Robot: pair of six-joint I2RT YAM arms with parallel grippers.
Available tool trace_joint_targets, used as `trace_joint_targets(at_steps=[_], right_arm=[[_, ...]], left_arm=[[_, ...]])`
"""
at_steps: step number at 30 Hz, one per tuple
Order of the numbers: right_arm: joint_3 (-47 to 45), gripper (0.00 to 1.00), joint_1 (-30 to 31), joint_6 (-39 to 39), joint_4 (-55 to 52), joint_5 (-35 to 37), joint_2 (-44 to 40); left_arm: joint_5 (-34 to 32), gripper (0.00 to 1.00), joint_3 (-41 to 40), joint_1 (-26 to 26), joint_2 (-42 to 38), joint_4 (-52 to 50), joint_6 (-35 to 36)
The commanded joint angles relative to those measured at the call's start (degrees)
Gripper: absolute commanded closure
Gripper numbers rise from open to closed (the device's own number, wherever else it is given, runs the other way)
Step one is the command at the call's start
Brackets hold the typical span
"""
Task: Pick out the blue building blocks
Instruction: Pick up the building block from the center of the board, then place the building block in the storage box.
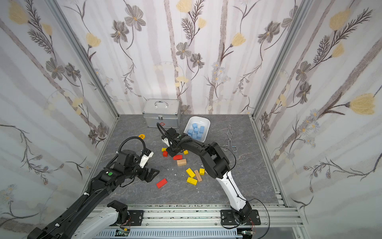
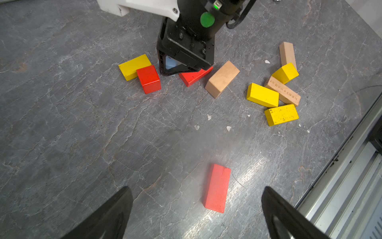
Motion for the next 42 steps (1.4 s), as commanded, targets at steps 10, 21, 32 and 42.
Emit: trace_joint_targets(at_steps=[10,21,32,42], right_arm=[[0.17,0.82,-0.08,0.62,1.81,-1.43,-1.39],[-3.02,1.00,-0.87,3.18,3.84,-2.86,-7.40],[-6.97,1.00,-5.18,6.29,5.12,-3.30,-16.11],[-7.52,1.00,-9.40,8.70,5.54,-0.21,-19.99]], left_arm=[[0.47,0.00,0.51,0.00,0.20,0.28,1.25],[-2.29,0.00,2.09,0.01,-1.20,3.22,0.77],[-0.26,0.00,9.72,0.00,6.78,12.94,0.99],[3.67,0.00,18.11,-0.64,20.14,21.74,1.76]])
